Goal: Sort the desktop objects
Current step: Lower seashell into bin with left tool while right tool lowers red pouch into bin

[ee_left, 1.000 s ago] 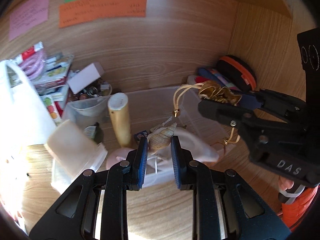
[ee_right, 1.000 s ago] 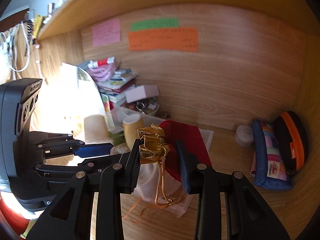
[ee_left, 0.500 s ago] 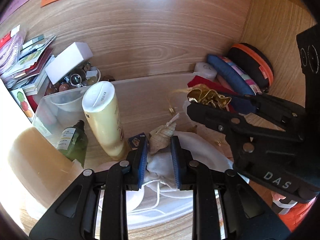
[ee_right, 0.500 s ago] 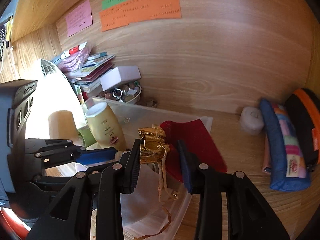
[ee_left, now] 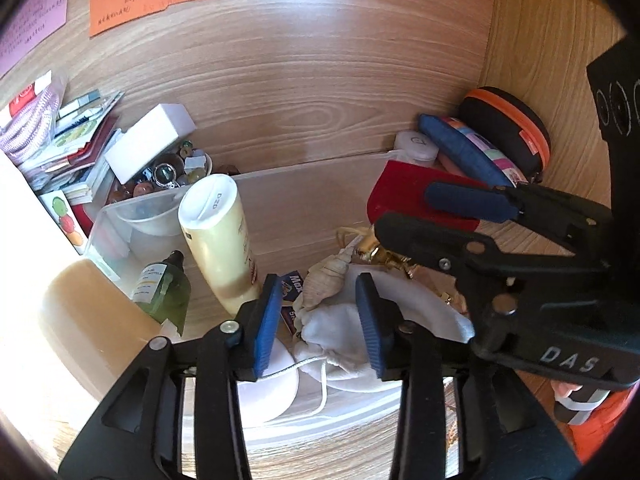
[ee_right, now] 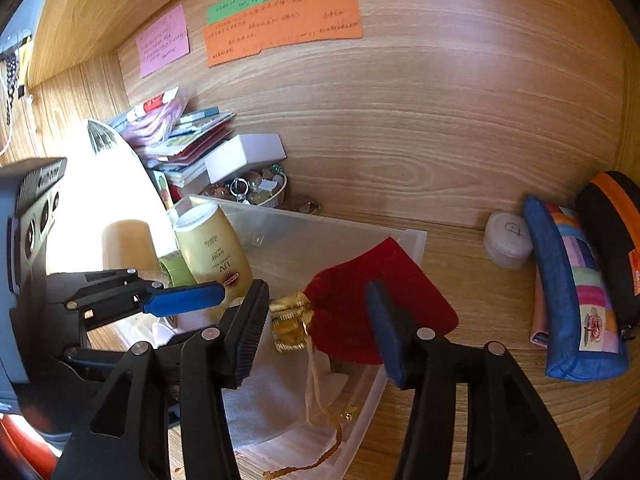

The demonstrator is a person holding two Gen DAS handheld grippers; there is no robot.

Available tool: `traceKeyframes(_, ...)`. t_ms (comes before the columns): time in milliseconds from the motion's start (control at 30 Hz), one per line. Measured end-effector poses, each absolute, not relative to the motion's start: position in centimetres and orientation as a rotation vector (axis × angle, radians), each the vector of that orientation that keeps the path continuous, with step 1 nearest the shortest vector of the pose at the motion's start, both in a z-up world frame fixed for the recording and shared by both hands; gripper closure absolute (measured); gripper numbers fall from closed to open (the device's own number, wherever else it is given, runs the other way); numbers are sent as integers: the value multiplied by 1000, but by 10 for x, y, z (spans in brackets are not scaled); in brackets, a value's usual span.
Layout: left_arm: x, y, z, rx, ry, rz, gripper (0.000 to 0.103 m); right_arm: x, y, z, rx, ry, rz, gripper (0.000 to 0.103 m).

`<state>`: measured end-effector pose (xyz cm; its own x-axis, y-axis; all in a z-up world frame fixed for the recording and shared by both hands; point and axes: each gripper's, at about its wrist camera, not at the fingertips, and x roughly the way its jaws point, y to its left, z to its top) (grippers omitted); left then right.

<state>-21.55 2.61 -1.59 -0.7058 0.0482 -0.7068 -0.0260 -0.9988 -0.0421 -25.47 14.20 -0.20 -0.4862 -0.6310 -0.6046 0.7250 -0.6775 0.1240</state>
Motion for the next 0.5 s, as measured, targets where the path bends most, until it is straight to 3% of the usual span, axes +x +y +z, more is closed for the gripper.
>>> traceKeyframes(233, -209, 27, -8, -1119, -56, 2882, 51, -251, 152, 10, 744, 137, -2192, 46)
traceKeyframes(400, -204, 23, 0, -1093, -96, 2887, 48, -254, 160, 18, 752, 76, -2183, 43)
traceKeyframes(500, -196, 24, 8, -1074, -83, 2904, 40, -255, 162, 24, 783, 63, -2185, 43)
